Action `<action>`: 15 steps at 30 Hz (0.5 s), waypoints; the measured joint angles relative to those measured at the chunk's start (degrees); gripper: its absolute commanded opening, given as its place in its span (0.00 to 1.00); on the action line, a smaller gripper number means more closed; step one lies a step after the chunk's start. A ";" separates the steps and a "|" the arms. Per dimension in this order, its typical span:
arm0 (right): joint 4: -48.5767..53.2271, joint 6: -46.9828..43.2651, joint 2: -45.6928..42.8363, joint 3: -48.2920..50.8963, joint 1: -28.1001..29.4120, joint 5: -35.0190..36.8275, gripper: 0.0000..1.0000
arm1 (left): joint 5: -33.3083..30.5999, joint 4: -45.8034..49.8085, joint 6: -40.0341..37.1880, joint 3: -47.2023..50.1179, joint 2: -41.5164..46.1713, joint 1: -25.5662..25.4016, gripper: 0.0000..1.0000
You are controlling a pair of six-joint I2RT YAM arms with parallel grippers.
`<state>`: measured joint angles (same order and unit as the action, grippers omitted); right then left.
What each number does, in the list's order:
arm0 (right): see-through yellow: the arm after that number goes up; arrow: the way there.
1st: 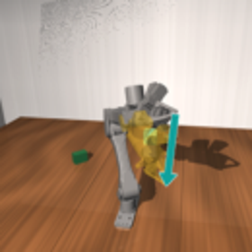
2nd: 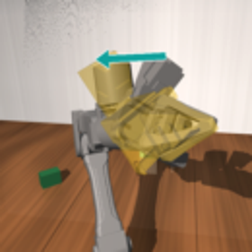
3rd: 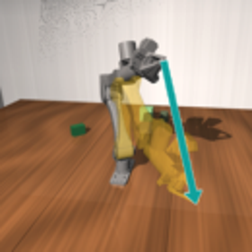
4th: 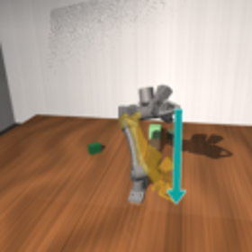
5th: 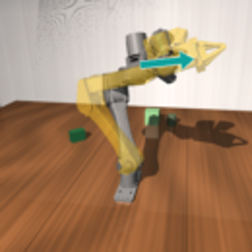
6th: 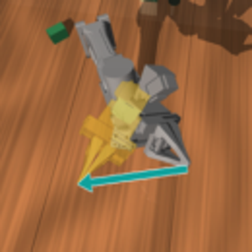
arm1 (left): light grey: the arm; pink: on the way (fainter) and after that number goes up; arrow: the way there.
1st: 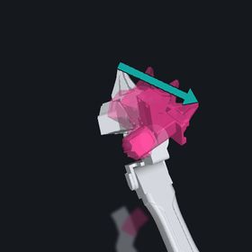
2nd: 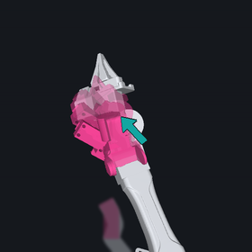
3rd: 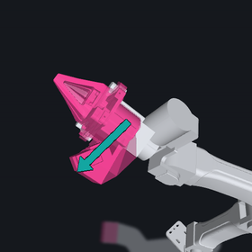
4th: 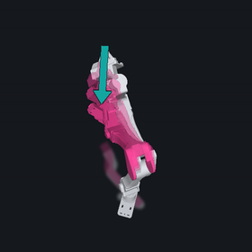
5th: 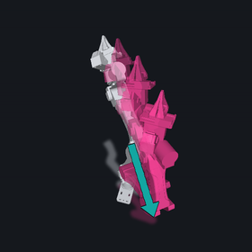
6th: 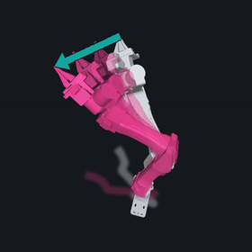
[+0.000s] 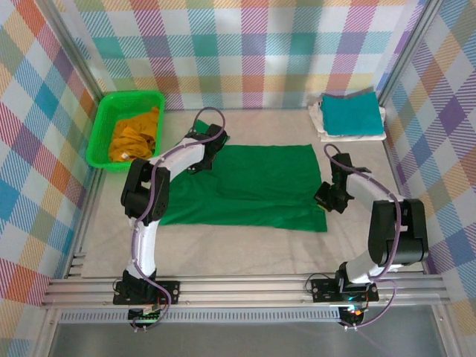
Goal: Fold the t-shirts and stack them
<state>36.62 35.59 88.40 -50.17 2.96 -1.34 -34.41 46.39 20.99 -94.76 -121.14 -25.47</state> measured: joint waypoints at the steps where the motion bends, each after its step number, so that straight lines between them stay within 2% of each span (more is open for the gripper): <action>1: -0.39 0.00 0.42 -0.04 0.00 -0.15 0.00 | -0.07 0.02 0.00 0.00 0.00 0.00 0.00; 7: -0.63 -0.02 1.46 -2.49 0.00 -0.22 0.00 | -0.22 0.07 -0.94 -0.96 0.00 0.00 0.00; 10: -1.31 -0.02 1.62 -3.91 0.00 -0.24 0.03 | -0.09 0.00 -1.90 -3.78 0.00 0.00 0.09; 11: -1.64 -0.02 1.95 -4.17 0.00 -0.35 0.05 | 0.07 -0.04 -2.34 -4.81 0.00 0.00 0.10; 12: -1.95 -0.02 2.47 -4.28 0.00 -0.55 0.09 | 0.20 -0.15 -2.64 -5.68 -0.07 0.00 0.14; 14: -2.54 0.20 3.69 -4.33 0.00 -0.96 0.21 | 0.48 -0.52 -3.54 -6.97 -0.48 0.00 0.35; 15: -2.71 0.26 4.28 -4.33 -0.02 -1.18 0.26 | 0.63 -0.66 -3.82 -7.41 -0.87 0.00 0.42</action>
<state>33.91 35.86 92.68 -54.50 2.94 -2.52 -33.78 45.74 17.17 -102.17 -122.02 -25.47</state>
